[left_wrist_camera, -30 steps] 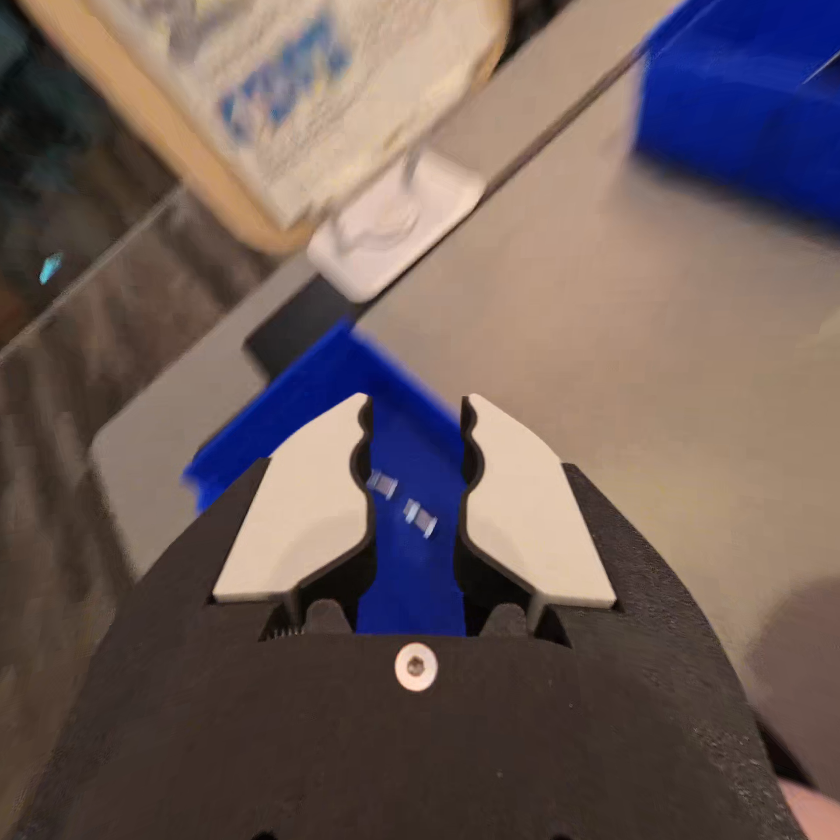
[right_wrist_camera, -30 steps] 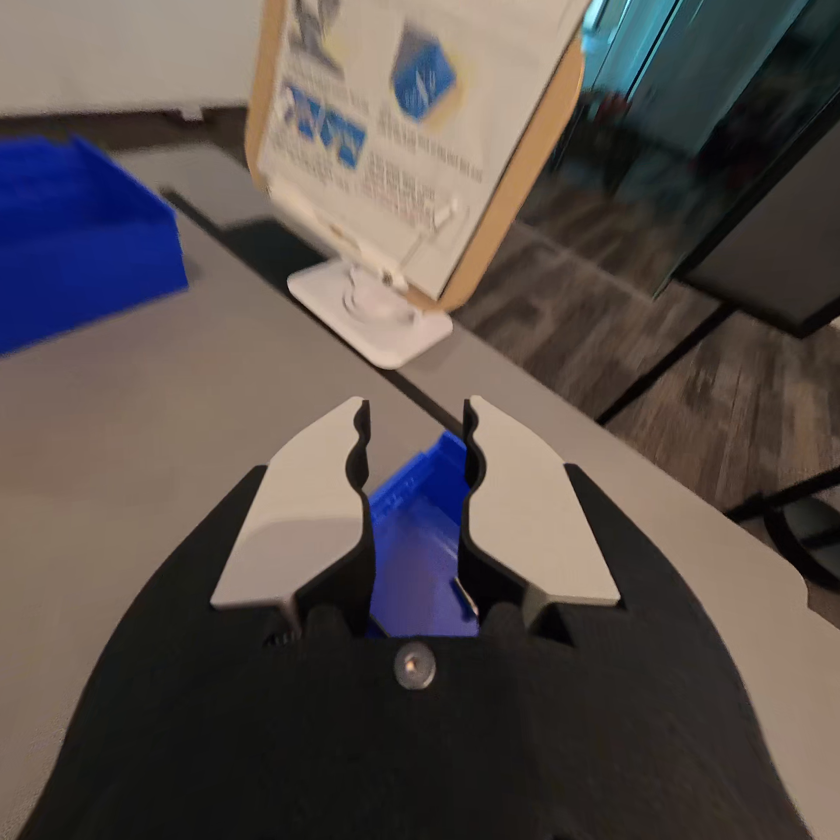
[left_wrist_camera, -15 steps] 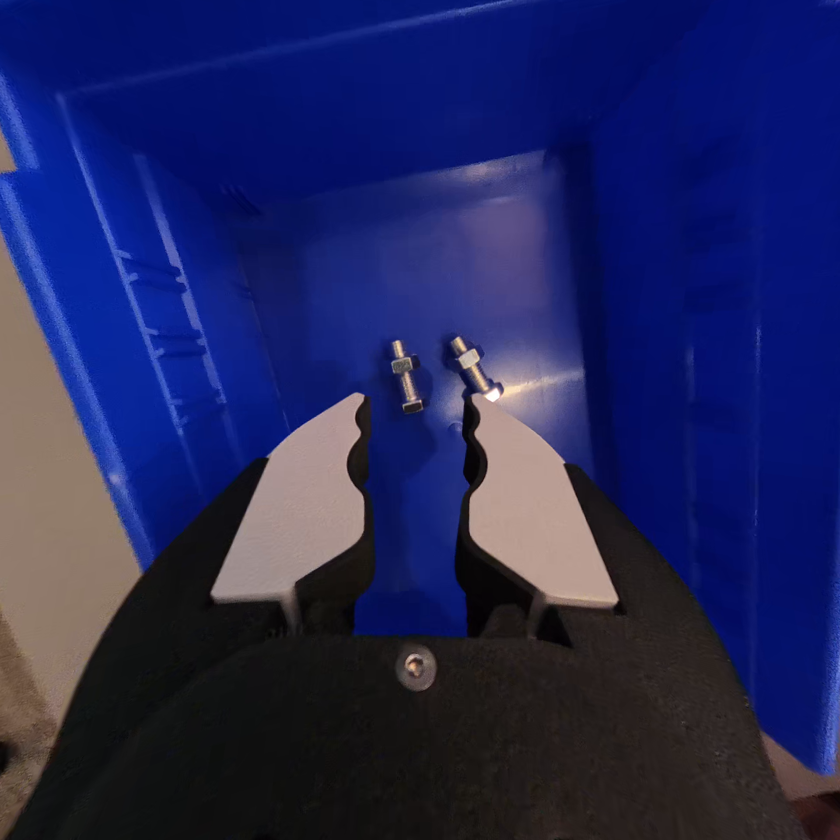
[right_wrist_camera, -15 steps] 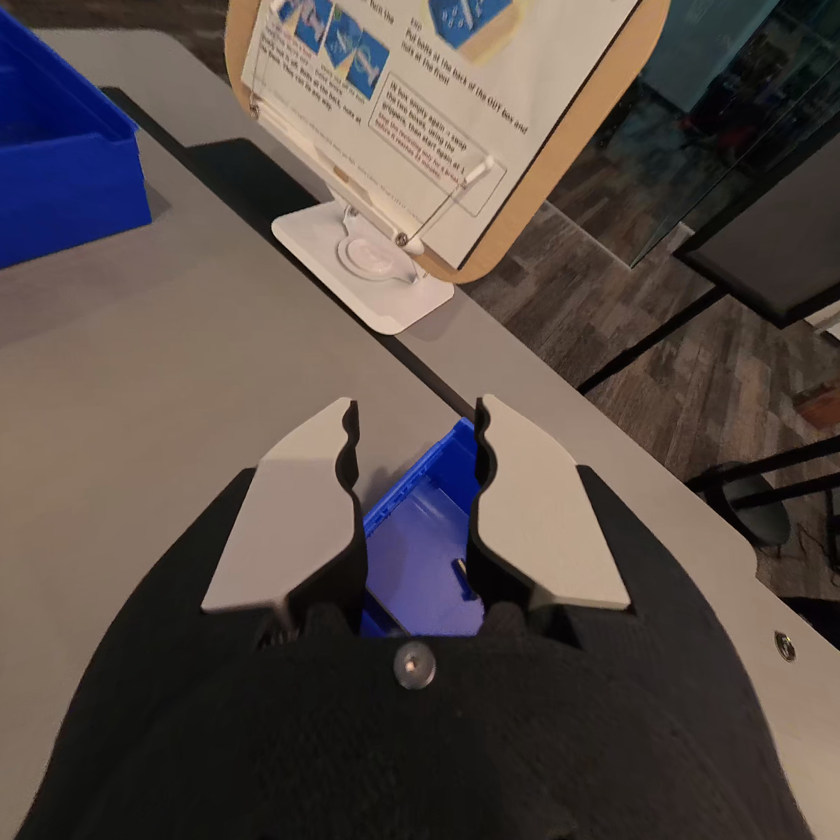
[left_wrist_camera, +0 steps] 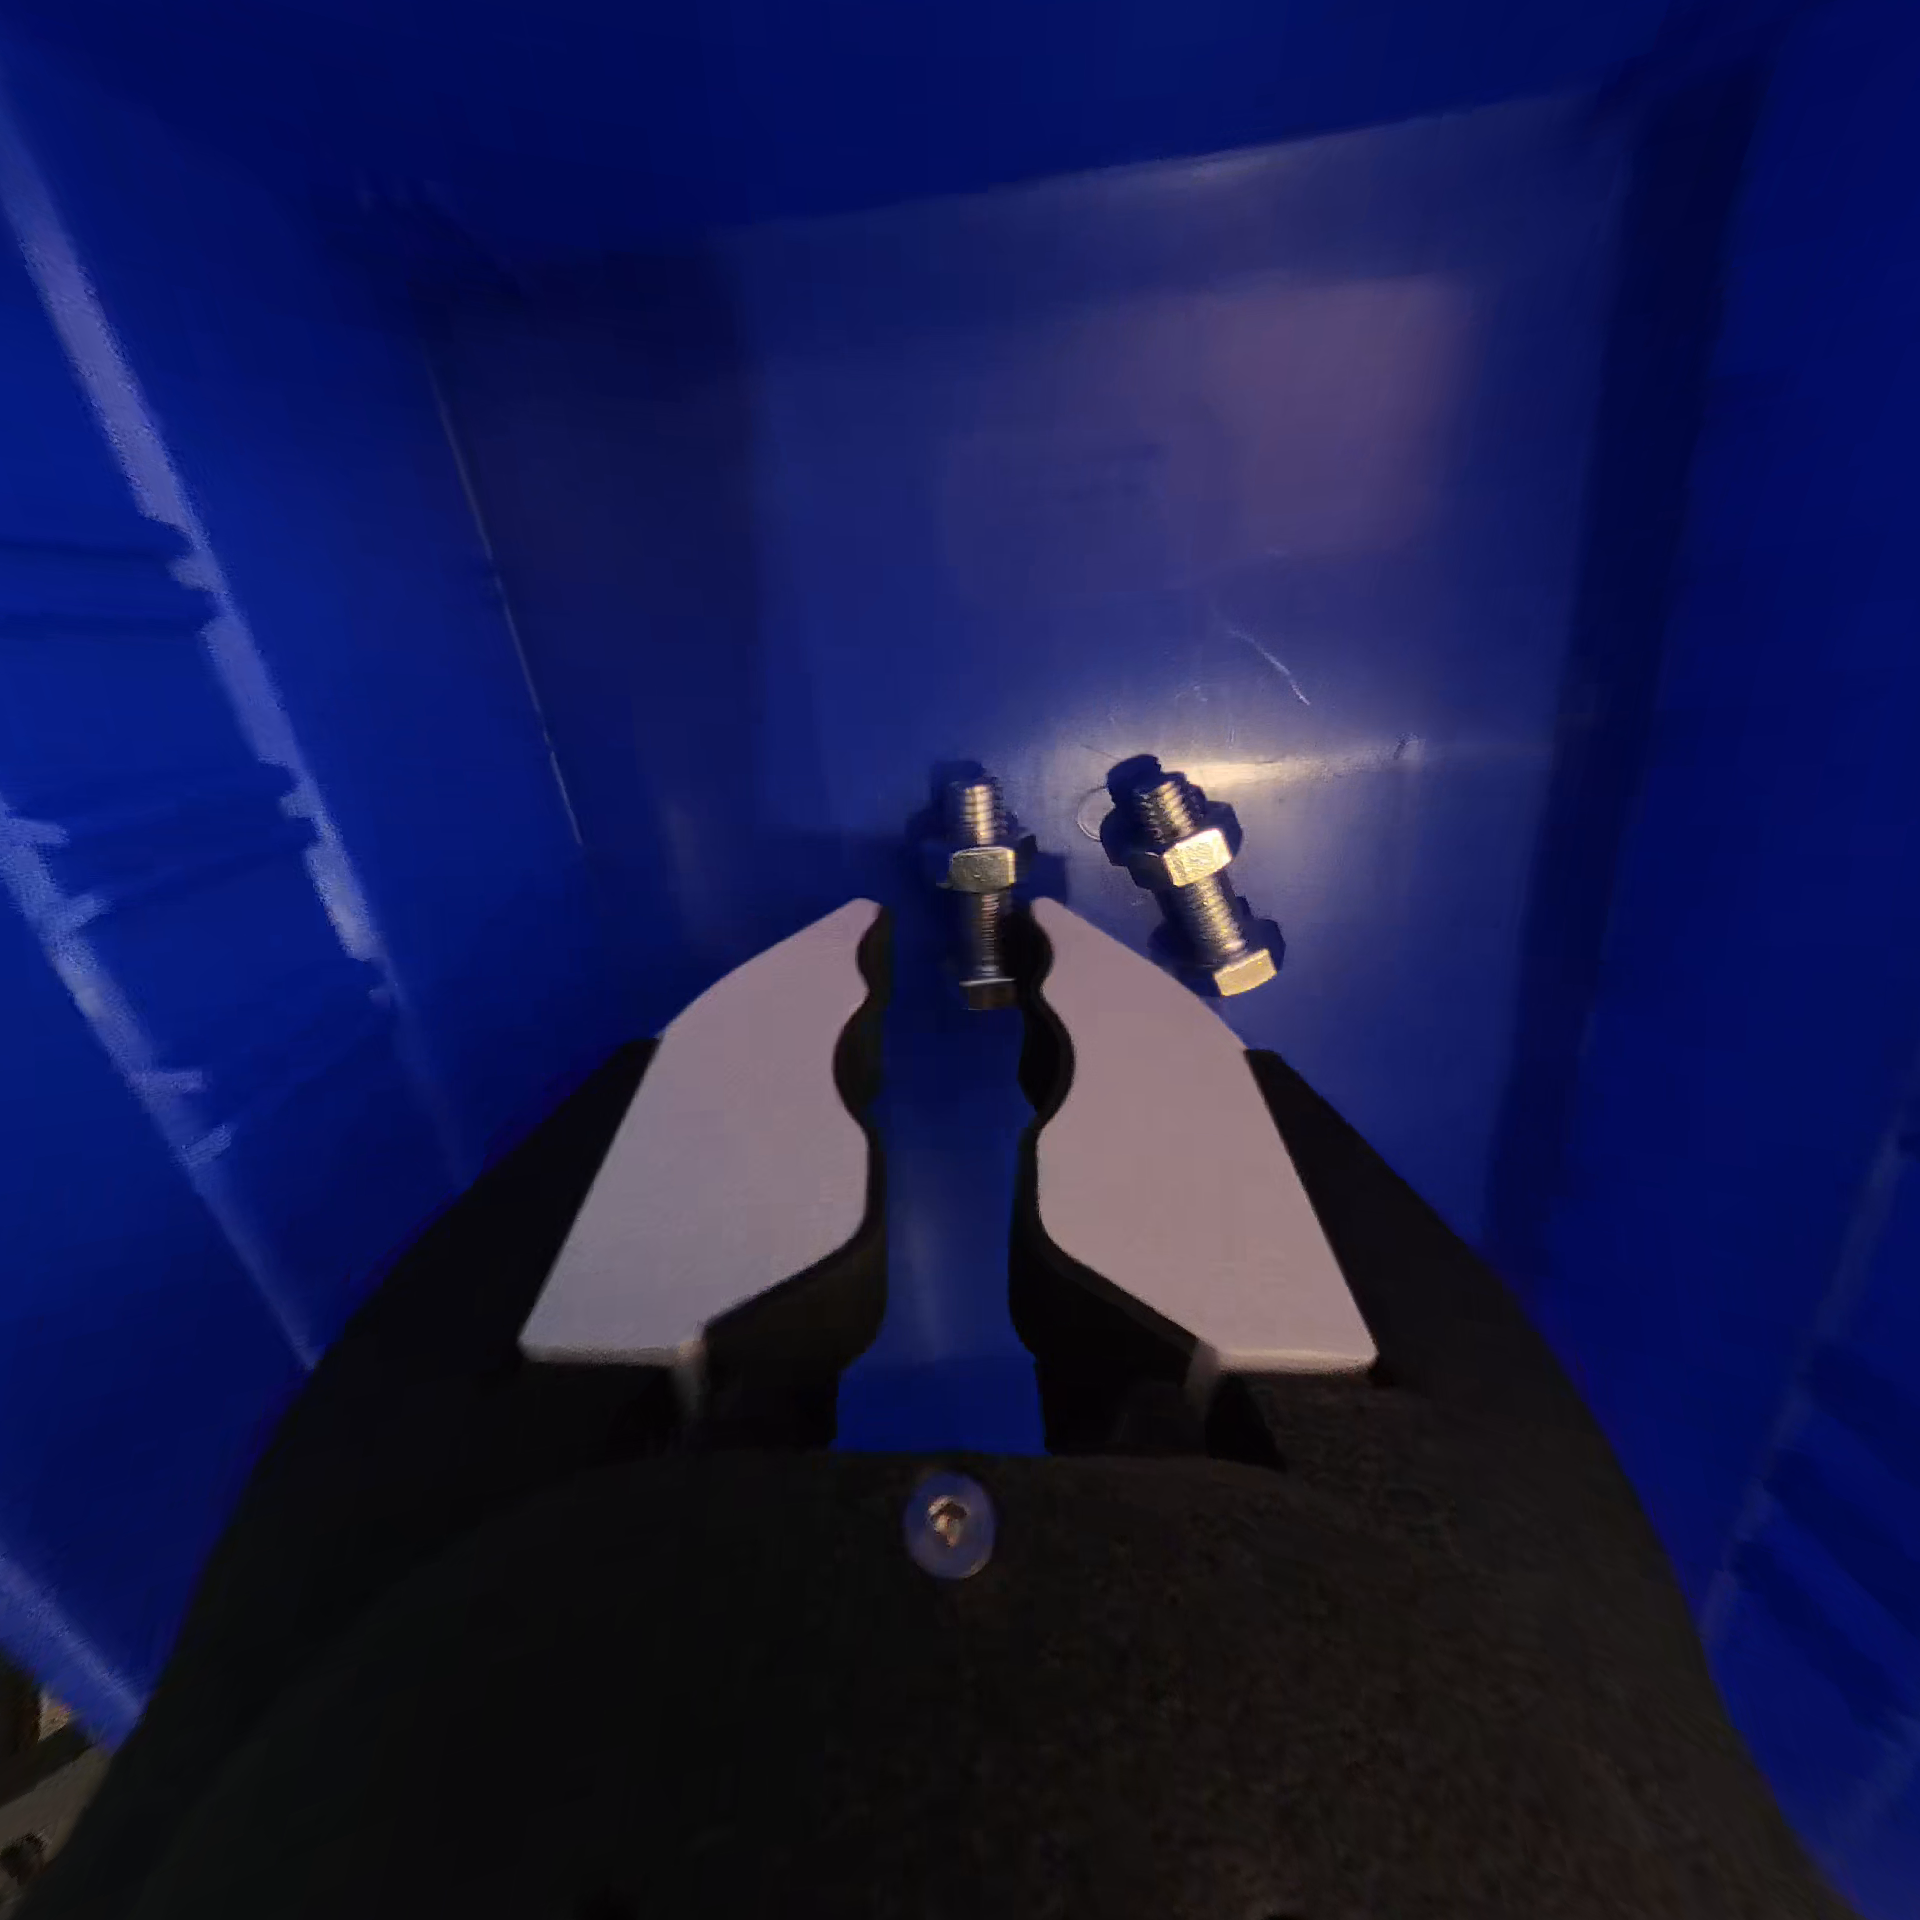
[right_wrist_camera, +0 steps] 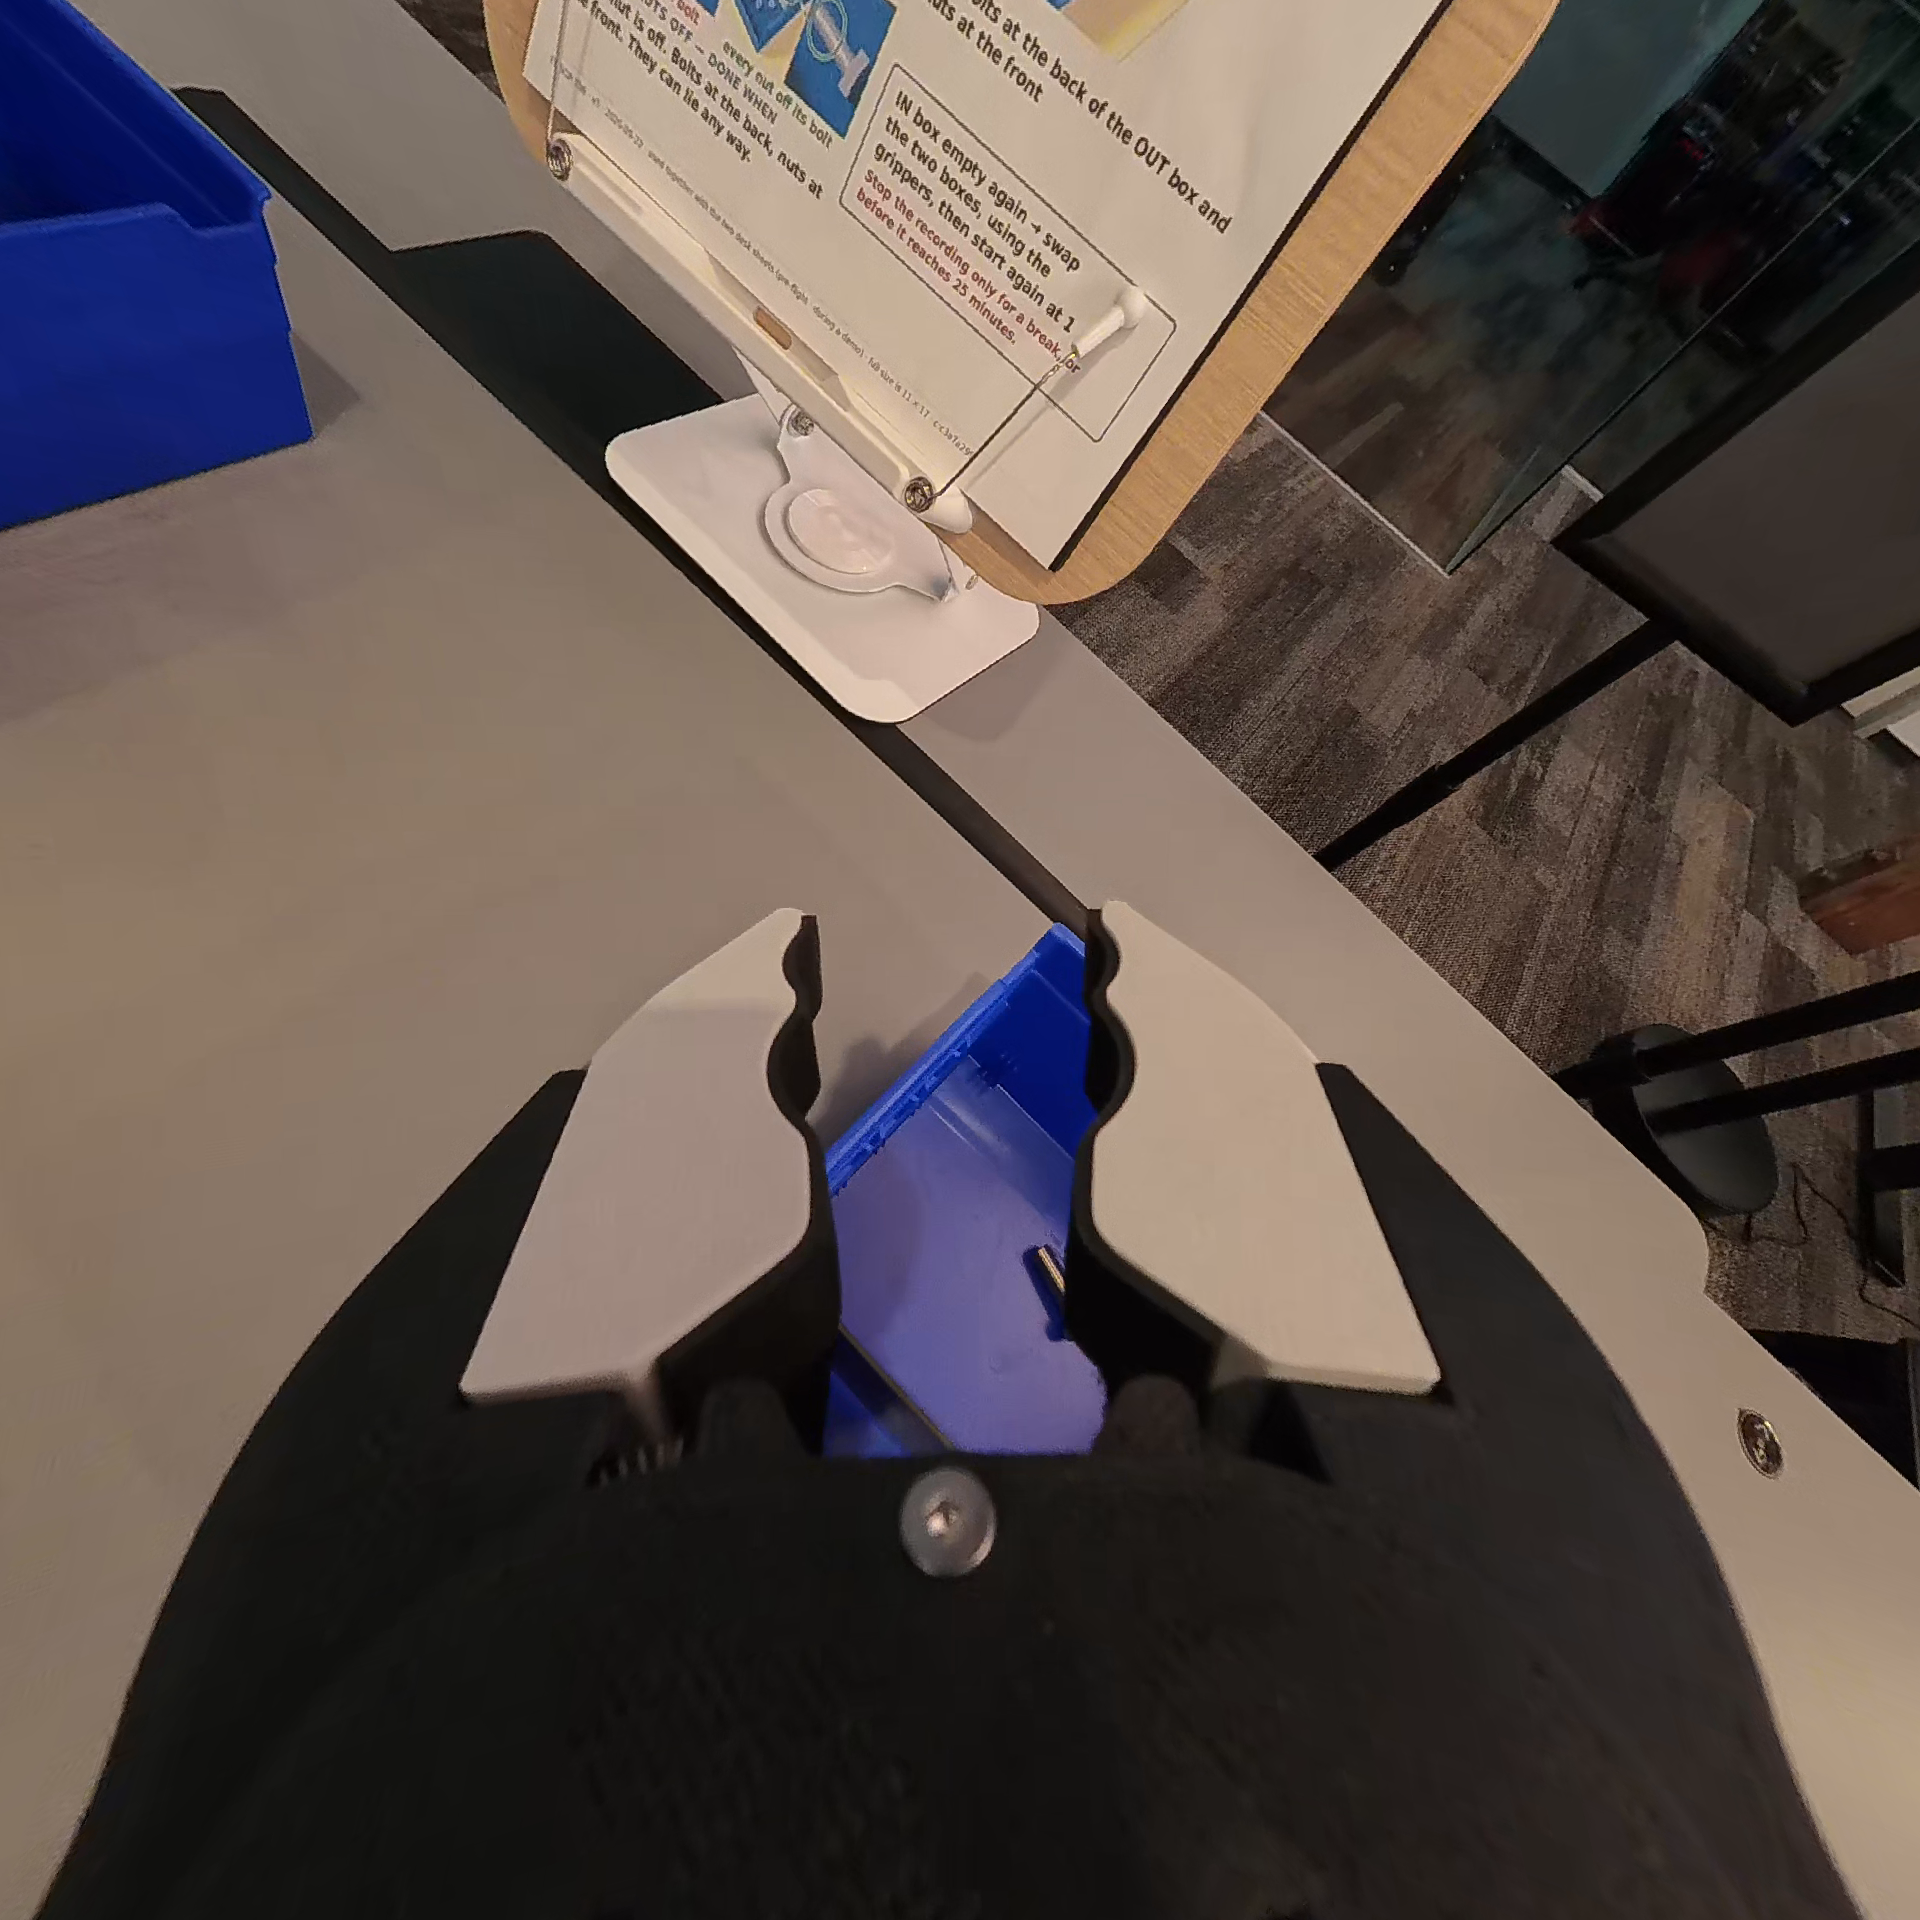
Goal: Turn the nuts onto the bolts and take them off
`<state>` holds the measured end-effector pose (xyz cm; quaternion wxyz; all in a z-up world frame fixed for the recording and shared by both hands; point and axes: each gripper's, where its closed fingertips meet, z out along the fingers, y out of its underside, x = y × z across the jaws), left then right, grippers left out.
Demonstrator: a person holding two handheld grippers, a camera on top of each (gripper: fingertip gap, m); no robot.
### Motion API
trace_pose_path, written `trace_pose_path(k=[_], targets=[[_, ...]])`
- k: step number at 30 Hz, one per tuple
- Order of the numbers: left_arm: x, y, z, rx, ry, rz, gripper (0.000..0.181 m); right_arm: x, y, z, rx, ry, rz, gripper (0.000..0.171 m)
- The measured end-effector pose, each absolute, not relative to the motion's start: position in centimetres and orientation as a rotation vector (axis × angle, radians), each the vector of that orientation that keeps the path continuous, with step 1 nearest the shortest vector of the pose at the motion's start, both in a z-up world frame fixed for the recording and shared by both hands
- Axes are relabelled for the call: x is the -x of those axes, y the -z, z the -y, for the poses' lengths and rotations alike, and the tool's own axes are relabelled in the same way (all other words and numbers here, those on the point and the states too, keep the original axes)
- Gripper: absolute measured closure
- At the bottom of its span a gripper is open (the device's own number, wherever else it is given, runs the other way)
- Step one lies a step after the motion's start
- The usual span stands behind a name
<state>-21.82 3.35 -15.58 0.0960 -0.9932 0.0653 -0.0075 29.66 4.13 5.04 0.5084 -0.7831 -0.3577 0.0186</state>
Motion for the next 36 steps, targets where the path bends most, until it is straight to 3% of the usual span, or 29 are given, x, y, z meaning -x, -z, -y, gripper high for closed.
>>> trace_pose_path(k=[2,7,12,15,18,22,29,36], targets=[[22.0,15.5,-3.4,2.941,0.023,-0.196,0.171,-29.6,-5.2,-4.1,1.883,-0.047,0.864,0.123],[21.7,13.4,-3.2,2.887,0.076,-0.224,0.171,-29.1,-6.5,-4.0,1.836,-0.028,0.840,0.126],[12.6,1.2,-3.9,2.309,0.500,-0.519,0.172,-21.6,-11.0,-0.5,1.522,-0.371,0.943,0.135],[3.1,-6.3,0.4,1.891,0.850,-0.857,0.172,-15.2,-13.9,4.9,1.256,-0.862,1.039,0.146],[-3.8,-9.8,5.0,1.607,0.993,-1.082,0.172,-11.8,-15.1,8.0,1.137,-1.228,1.025,0.146],[-7.9,-10.3,7.9,1.520,1.043,-1.186,0.172,-10.7,-15.4,7.7,1.084,-1.400,0.909,0.161],[-9.3,-10.5,8.7,1.492,1.087,-1.197,0.172,-8.8,-13.6,7.8,1.135,-1.395,0.974,0.156],[-9.2,-10.6,8.7,1.484,1.103,-1.194,0.172,-8.6,-13.2,7.9,1.142,-1.423,0.993,0.161]])
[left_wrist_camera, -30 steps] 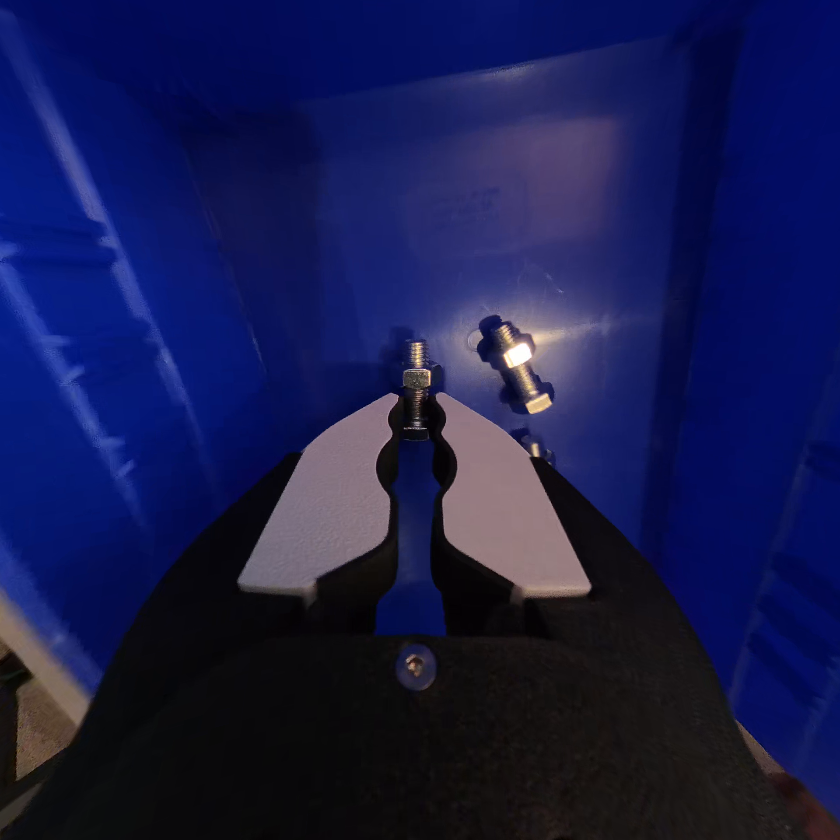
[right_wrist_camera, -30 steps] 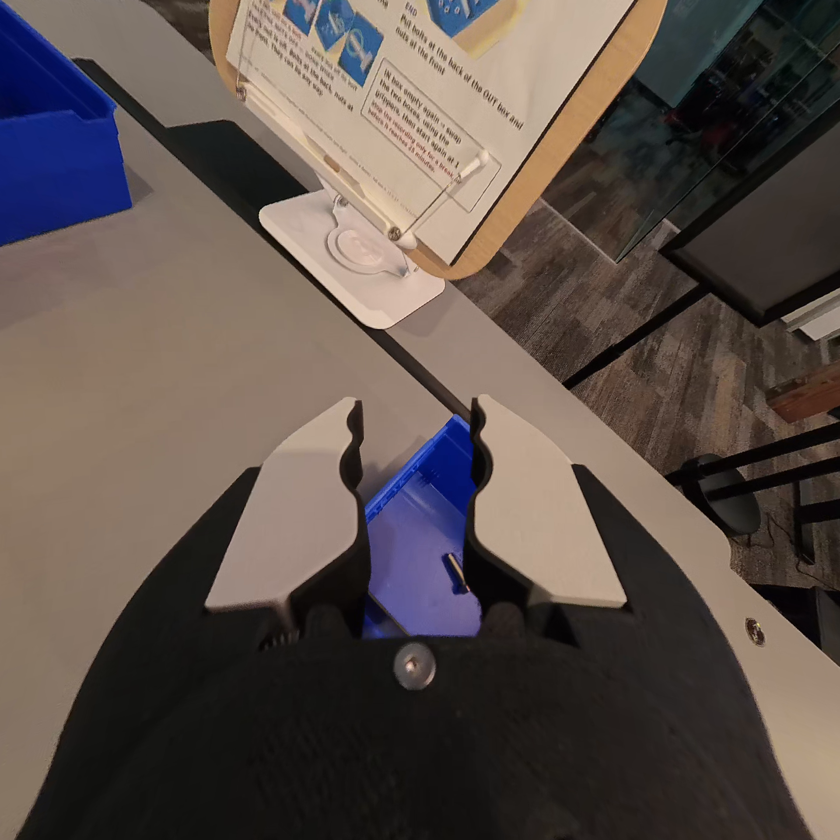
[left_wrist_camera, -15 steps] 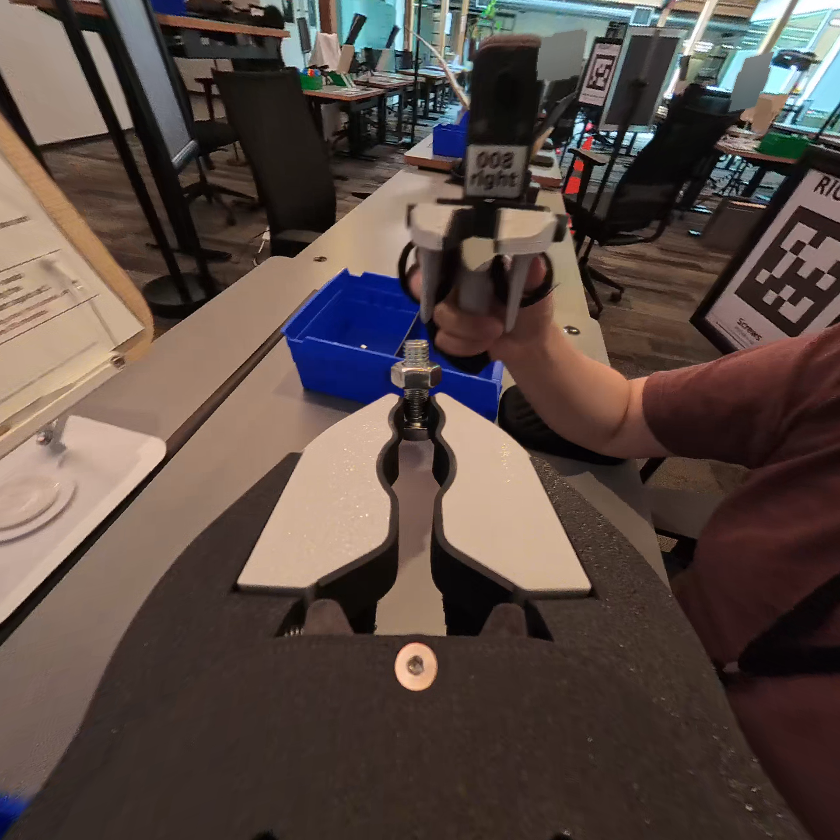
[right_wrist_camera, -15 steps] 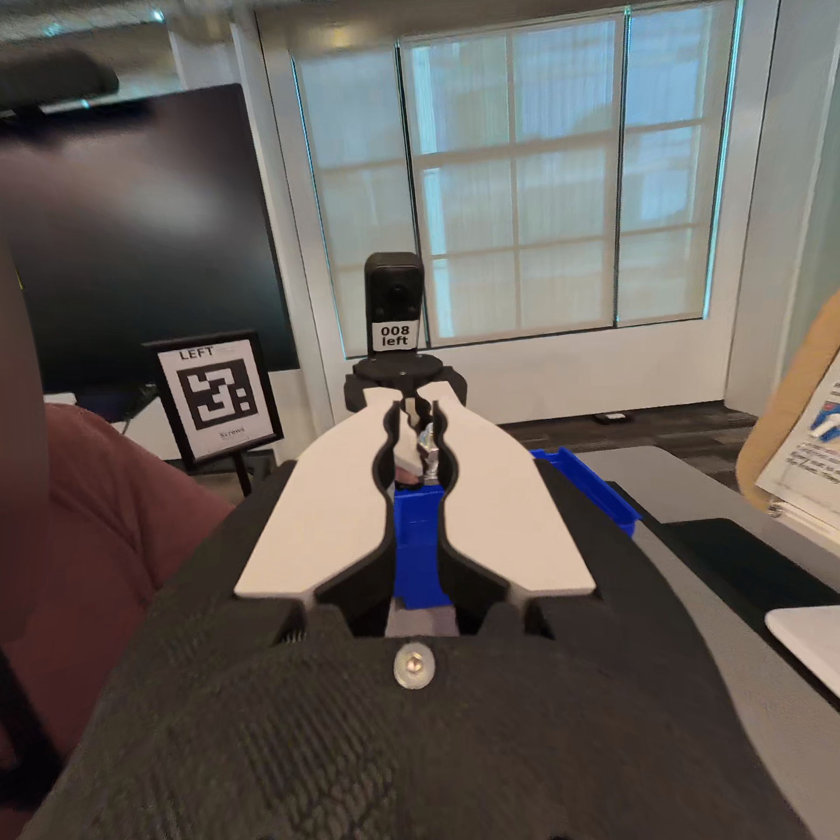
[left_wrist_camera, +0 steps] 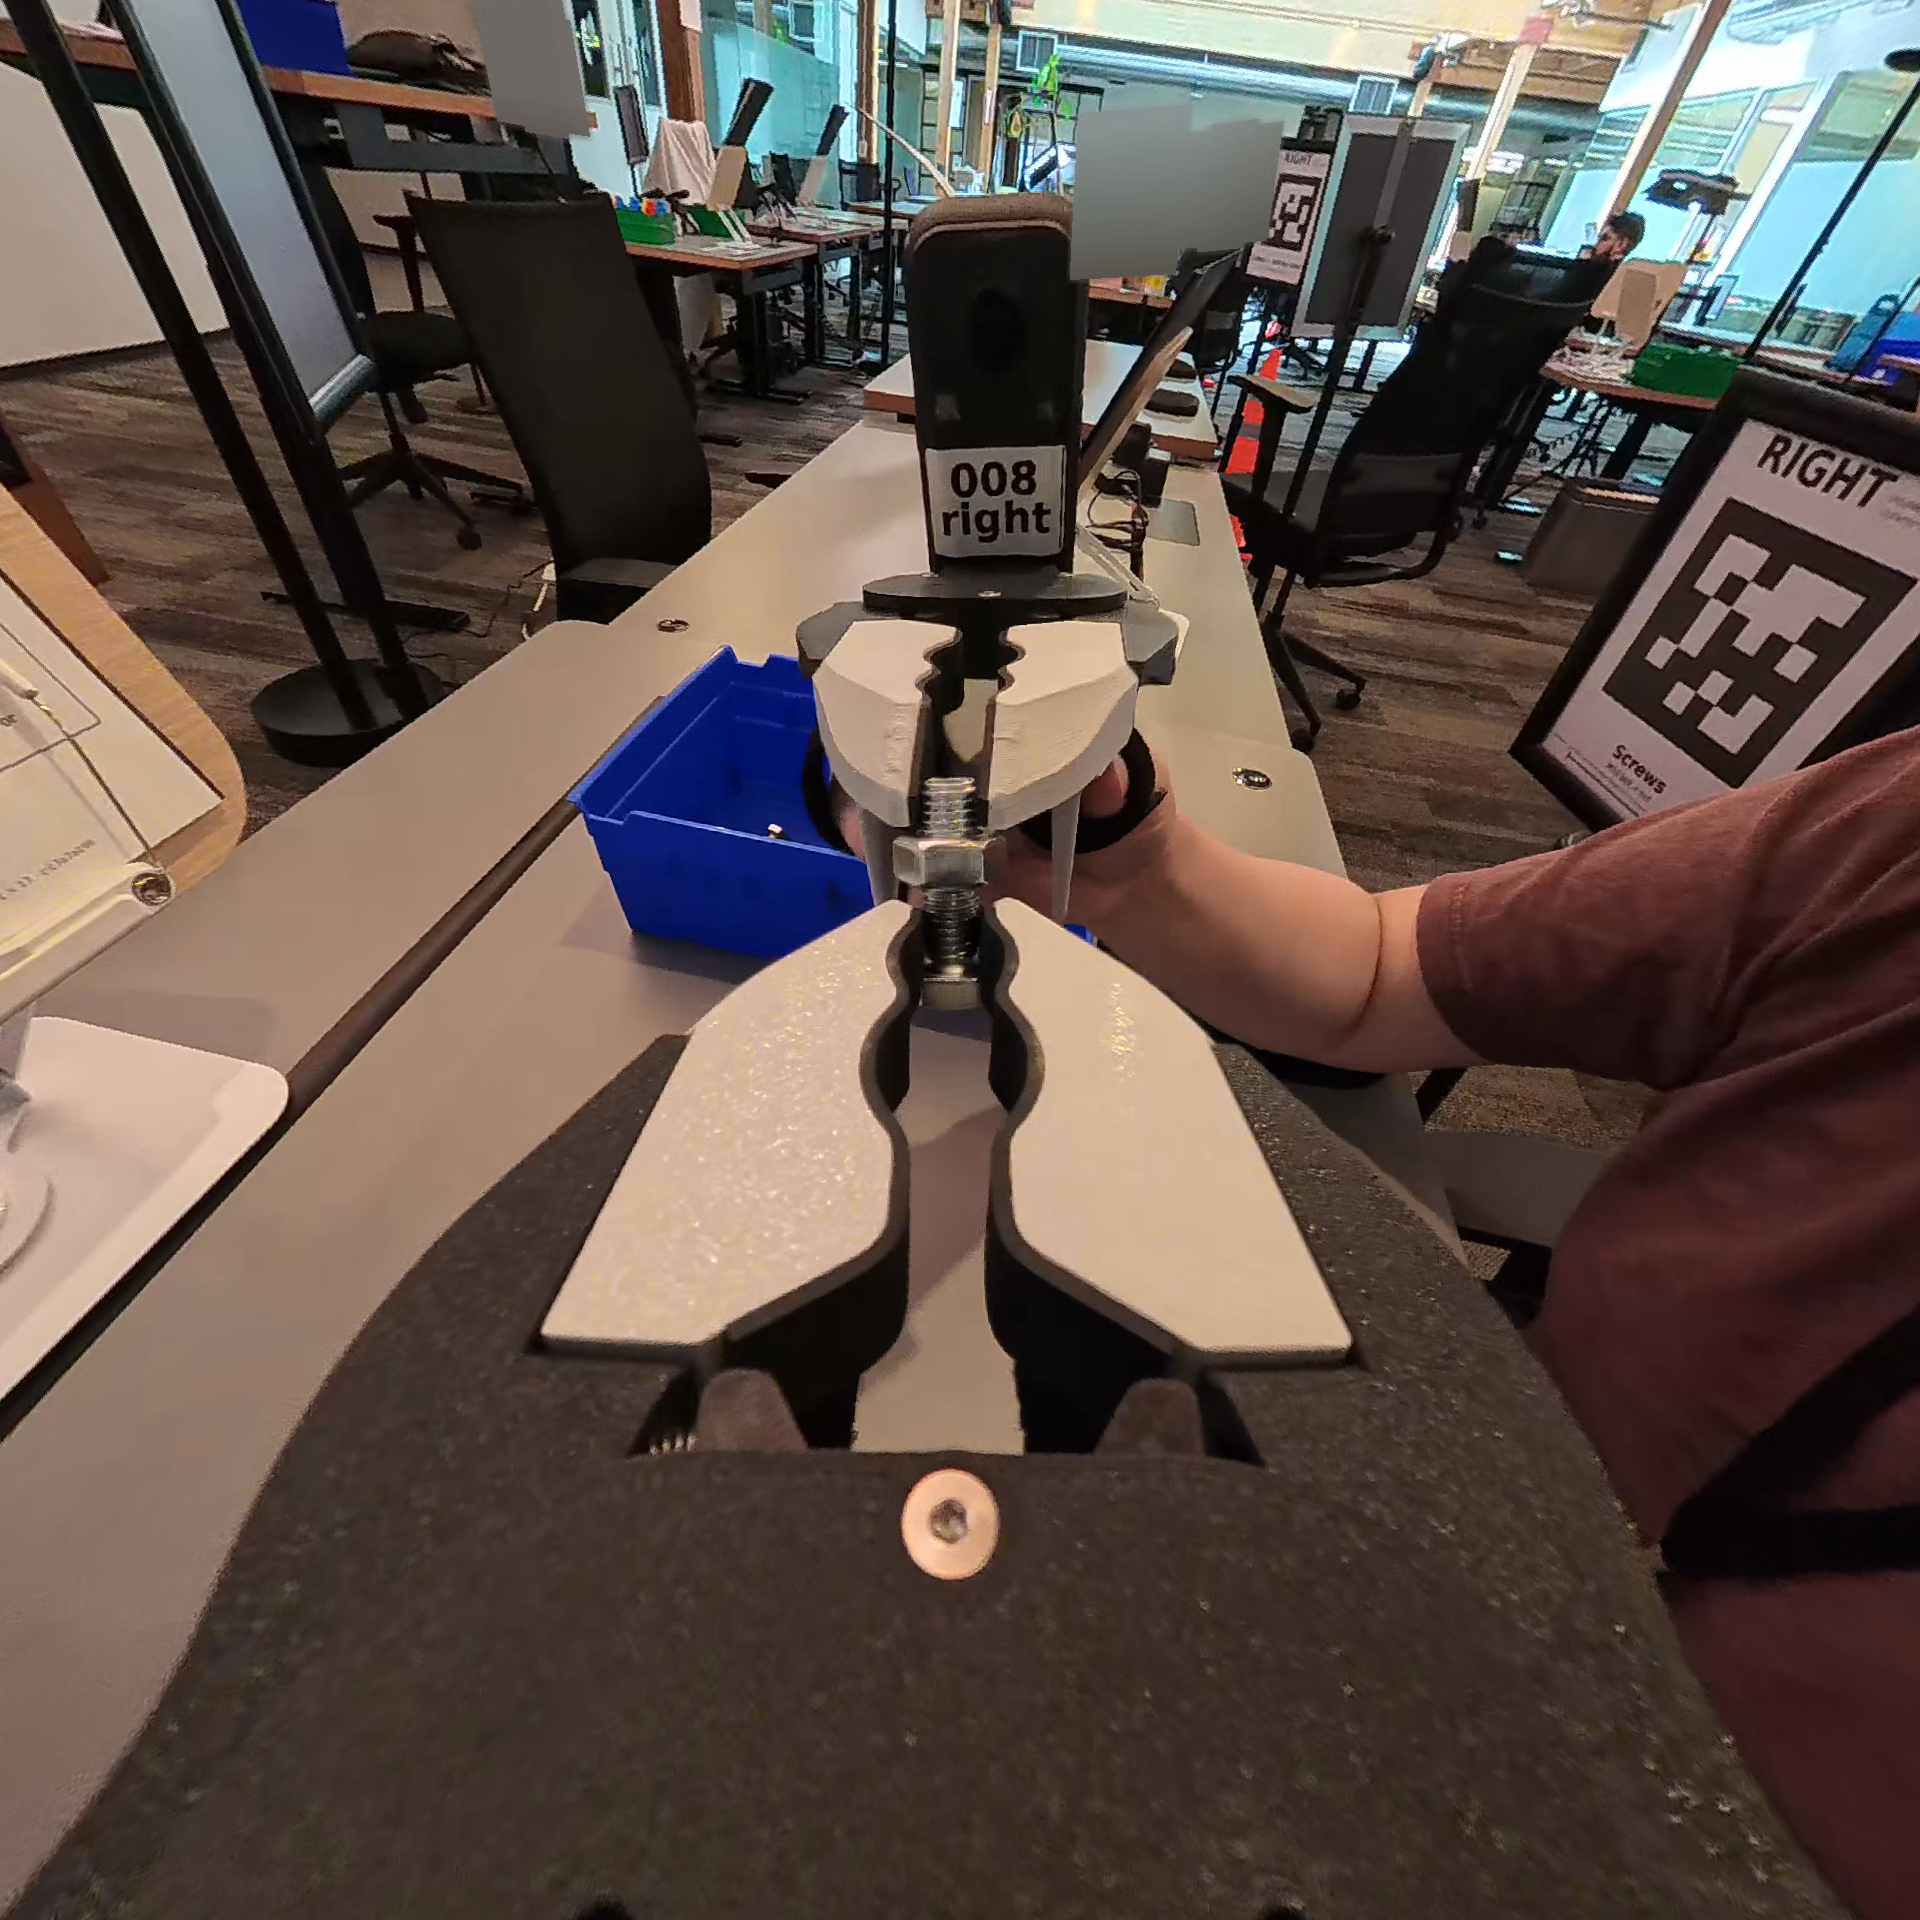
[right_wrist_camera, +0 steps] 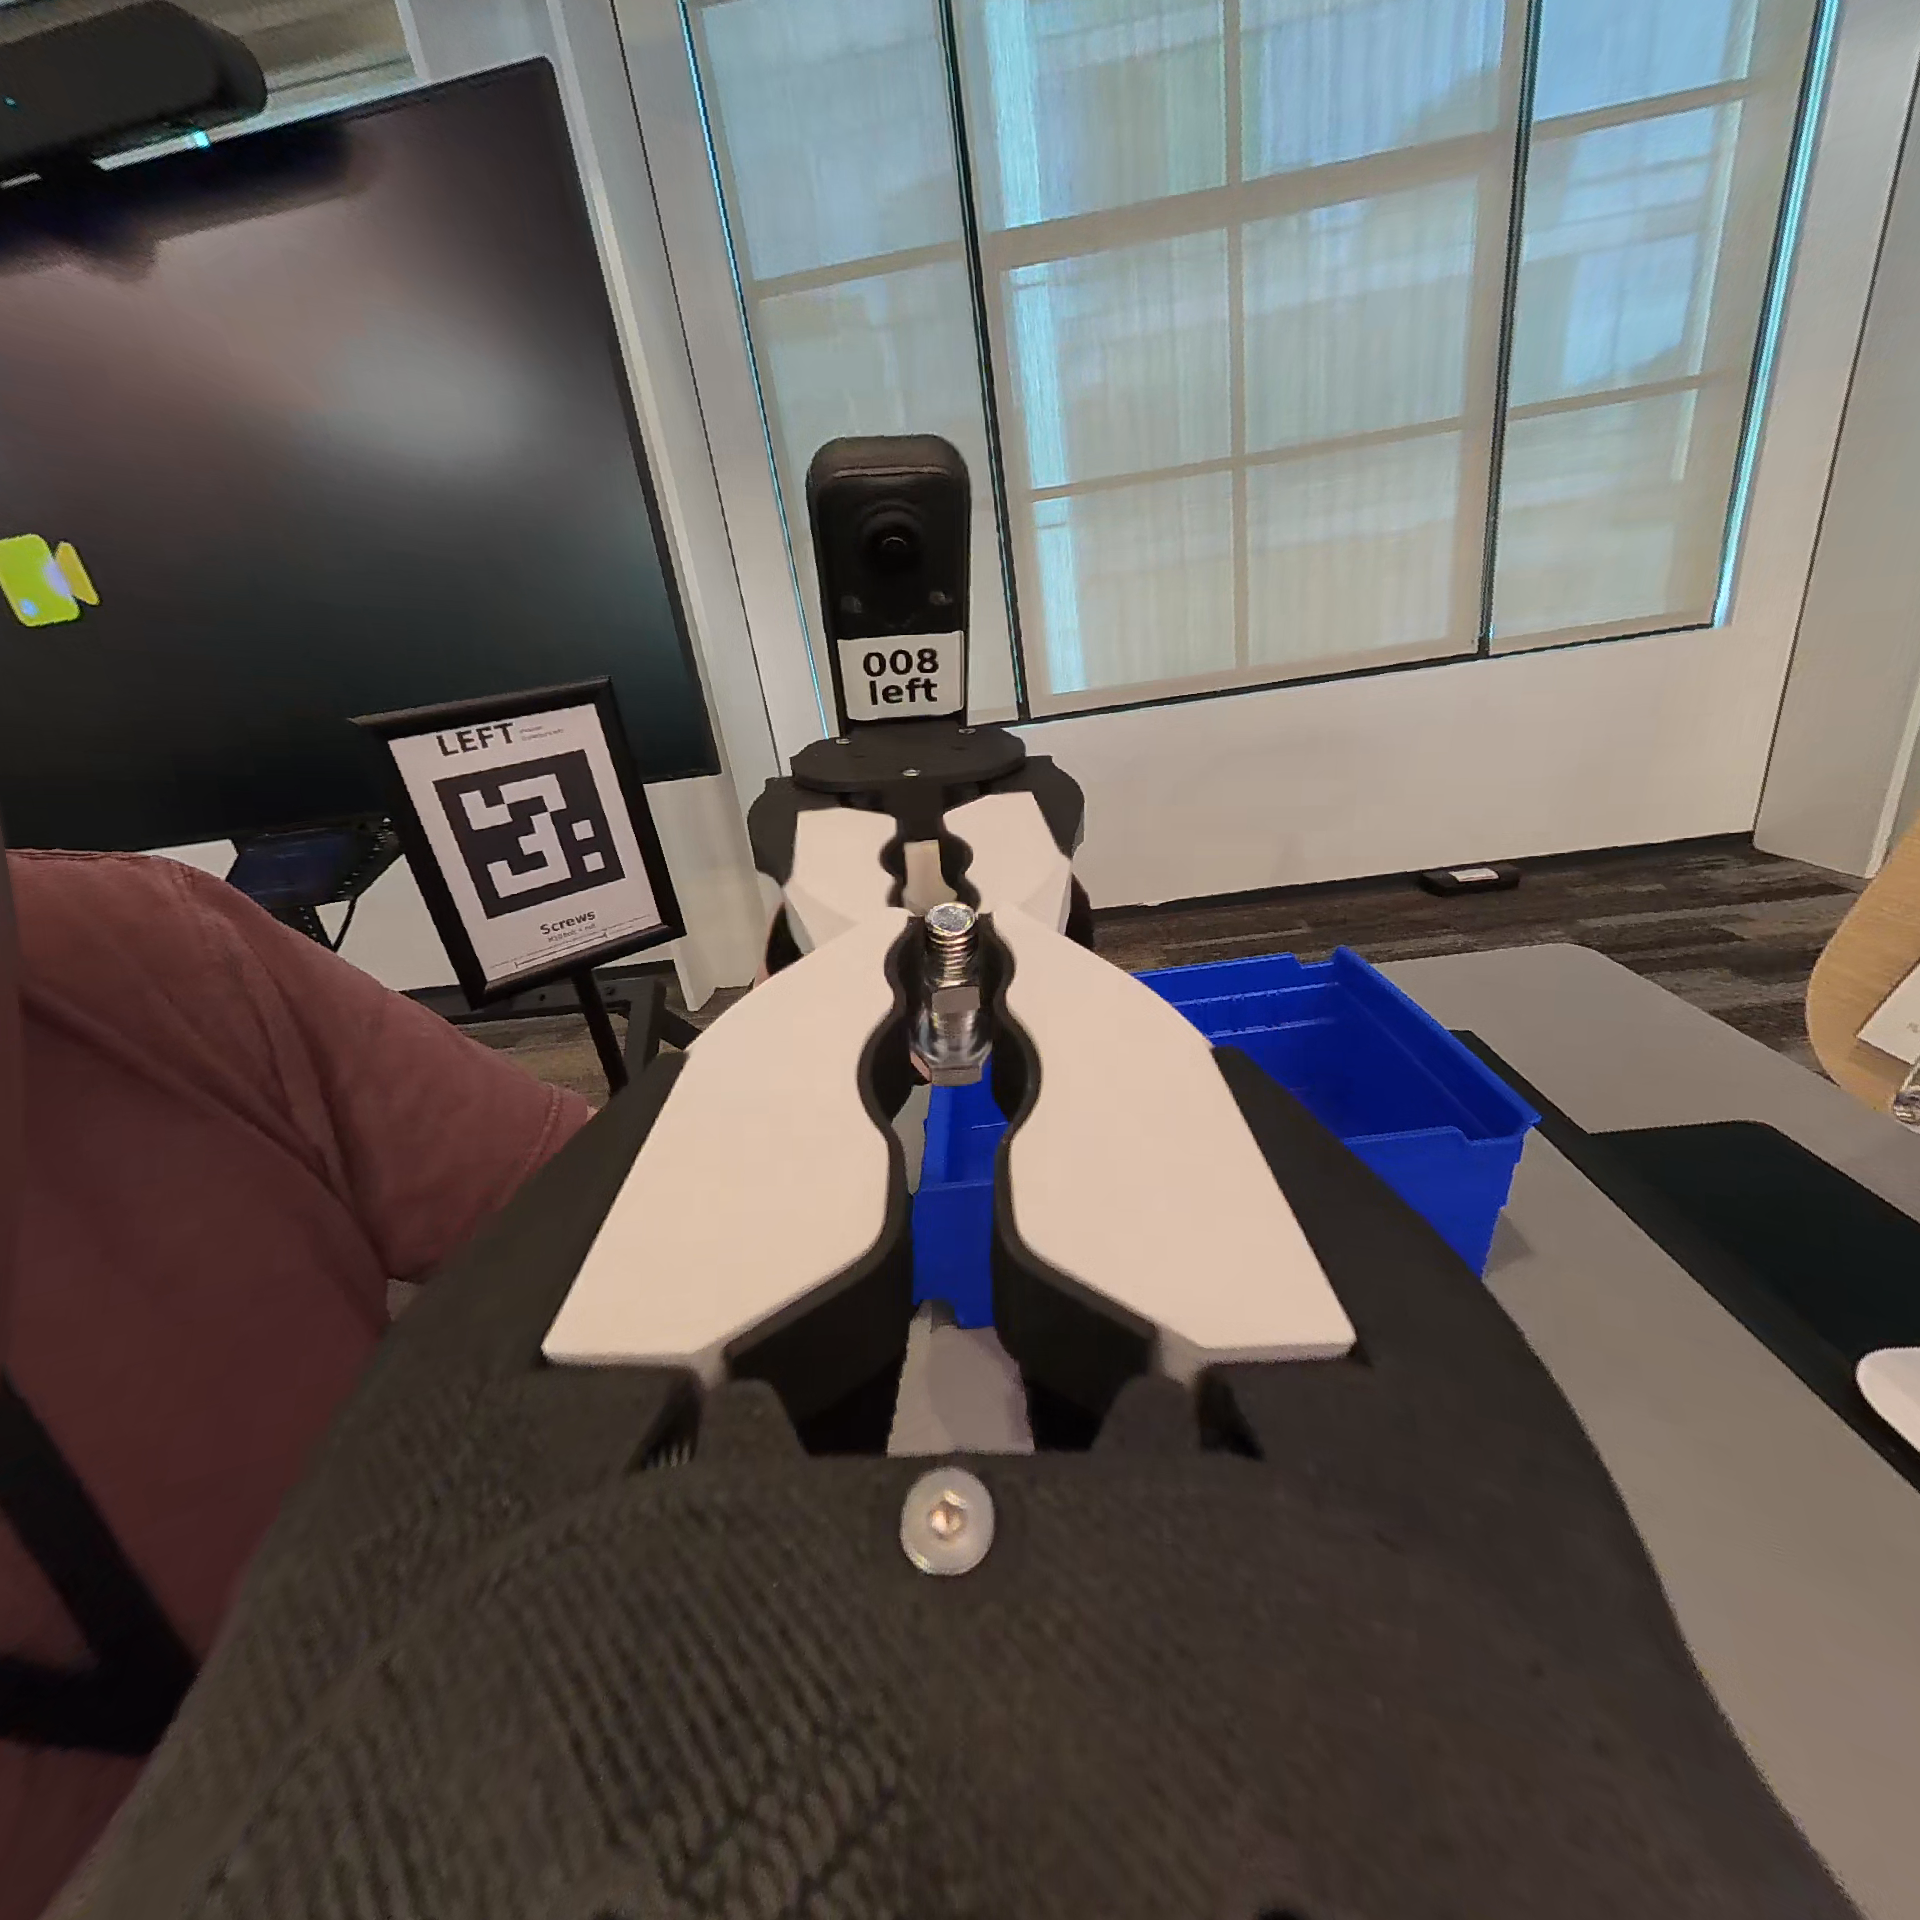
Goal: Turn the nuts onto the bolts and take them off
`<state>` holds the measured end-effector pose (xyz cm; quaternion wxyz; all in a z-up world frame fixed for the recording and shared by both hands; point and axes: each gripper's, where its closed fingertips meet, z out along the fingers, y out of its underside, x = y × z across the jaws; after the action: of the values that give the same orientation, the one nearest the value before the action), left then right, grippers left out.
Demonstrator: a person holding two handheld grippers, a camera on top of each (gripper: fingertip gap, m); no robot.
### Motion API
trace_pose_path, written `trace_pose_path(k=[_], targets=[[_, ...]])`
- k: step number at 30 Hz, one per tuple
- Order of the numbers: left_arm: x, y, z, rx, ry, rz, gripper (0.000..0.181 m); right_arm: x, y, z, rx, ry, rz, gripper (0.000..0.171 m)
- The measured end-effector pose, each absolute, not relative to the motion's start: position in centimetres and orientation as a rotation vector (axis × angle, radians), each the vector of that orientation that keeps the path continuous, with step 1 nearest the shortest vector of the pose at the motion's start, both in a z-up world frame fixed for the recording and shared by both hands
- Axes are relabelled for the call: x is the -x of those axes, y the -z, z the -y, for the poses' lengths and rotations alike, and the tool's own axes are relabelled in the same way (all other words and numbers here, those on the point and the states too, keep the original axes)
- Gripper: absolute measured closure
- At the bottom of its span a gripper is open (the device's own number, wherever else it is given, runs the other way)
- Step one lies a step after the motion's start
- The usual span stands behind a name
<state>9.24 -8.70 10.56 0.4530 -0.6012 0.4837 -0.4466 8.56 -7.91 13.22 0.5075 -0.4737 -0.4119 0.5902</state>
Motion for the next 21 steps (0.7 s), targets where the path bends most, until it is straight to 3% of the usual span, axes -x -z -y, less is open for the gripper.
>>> trace_pose_path(k=[5,21], targets=[[-8.8,-10.3,8.2,1.481,1.008,-1.190,0.134,-8.9,-13.3,7.8,1.140,-1.400,0.999,0.161],[-11.8,-8.5,10.9,1.420,1.078,-1.375,0.153,-9.2,-13.3,11.0,0.991,-1.373,1.217,0.161]])
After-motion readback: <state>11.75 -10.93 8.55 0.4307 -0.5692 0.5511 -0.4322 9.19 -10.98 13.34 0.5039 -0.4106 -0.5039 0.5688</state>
